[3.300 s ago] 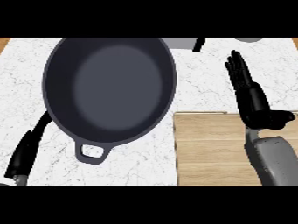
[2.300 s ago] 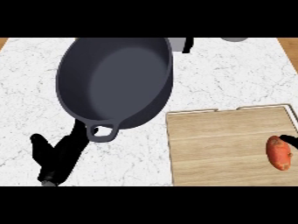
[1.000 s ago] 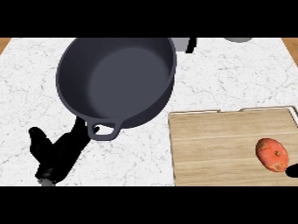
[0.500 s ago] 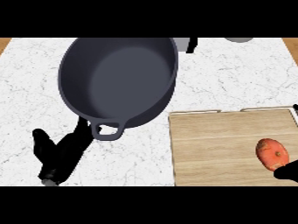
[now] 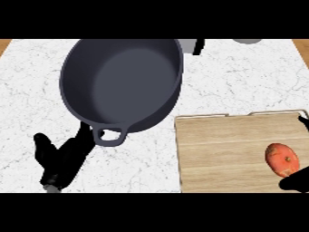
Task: Pick the squash from the tray and place it in the pot
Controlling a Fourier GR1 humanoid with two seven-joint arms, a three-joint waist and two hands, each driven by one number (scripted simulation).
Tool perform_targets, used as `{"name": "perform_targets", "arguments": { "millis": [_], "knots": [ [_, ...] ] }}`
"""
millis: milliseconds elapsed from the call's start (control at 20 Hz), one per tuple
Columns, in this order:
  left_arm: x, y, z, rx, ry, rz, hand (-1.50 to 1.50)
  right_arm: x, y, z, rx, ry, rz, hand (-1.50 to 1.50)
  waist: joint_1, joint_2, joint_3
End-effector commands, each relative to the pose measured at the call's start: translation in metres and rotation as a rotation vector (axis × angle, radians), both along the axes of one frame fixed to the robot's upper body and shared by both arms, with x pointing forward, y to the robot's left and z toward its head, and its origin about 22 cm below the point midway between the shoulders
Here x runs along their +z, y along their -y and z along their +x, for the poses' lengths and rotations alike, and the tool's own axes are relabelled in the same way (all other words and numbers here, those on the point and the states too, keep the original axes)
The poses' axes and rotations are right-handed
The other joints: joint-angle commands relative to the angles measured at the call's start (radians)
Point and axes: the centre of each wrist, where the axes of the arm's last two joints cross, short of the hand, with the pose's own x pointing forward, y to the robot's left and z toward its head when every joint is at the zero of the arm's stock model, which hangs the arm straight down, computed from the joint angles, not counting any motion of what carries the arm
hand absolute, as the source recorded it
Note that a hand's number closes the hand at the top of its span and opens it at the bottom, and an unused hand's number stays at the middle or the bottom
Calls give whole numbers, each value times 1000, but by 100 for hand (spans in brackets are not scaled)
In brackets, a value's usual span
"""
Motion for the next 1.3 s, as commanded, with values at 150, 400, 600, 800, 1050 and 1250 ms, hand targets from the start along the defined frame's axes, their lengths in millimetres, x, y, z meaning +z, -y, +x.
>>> {"name": "perform_targets", "arguments": {
  "millis": [150, 400, 600, 800, 1050, 1250],
  "knots": [
    [23, 5, 4, -14, 132, -26, 0, -4, 13, 10, -38, -33, -21, -150, -1, -3, 3],
    [22, 10, 24, -29, 140, -63, 0, -18, 4, -1, -20, -36, -30, -150, -11, -3, 2],
    [17, 10, 11, -16, 108, -27, 0, -25, 15, 11, -39, -74, -11, -150, -4, -3, 3],
    [23, 16, 8, -25, 115, -35, 0, -46, 16, 8, -40, -79, -26, -150, -1, -3, 3],
    [20, 19, 9, -18, 123, -26, 0, -65, 12, 2, -48, -95, -14, -150, -5, -3, 3],
    [33, -3, 25, -22, 139, -31, 0, -66, 8, 13, 39, -45, 89, 150, -4, -2, 3]
  ]
}}
